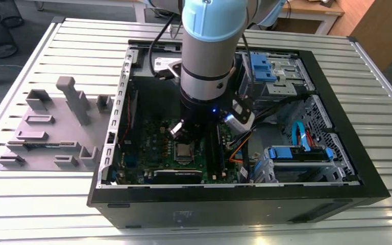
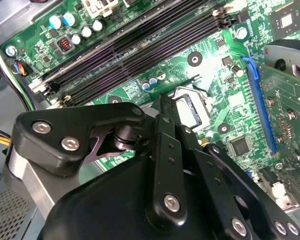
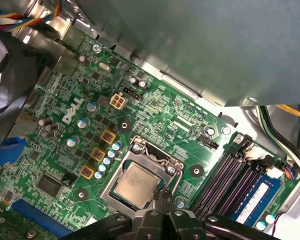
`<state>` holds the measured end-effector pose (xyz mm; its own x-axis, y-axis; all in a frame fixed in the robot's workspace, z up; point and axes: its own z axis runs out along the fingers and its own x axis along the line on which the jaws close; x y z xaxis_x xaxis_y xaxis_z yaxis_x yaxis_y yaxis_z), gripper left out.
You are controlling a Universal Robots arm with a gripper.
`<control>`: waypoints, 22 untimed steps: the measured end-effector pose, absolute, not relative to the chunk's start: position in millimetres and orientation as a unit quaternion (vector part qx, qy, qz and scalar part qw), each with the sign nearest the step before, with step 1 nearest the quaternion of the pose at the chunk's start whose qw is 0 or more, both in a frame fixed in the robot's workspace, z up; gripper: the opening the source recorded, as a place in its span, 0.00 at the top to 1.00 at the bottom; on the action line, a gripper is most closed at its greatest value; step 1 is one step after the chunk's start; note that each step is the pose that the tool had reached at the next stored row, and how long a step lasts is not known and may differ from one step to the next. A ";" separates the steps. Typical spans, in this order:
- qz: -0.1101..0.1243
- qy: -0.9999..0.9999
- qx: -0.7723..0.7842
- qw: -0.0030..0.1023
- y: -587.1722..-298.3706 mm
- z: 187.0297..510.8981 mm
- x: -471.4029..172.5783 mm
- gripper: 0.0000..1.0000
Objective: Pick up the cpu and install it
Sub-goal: 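Install the first cpu locking lever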
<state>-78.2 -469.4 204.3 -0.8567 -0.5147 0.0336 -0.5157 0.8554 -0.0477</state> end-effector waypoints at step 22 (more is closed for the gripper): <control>0.027 -0.982 0.189 0.012 -470.6 202.6 -77.7 0.89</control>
<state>-77.7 -470.6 202.6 -0.9285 -0.3697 0.0338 -0.3710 0.9274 -0.0479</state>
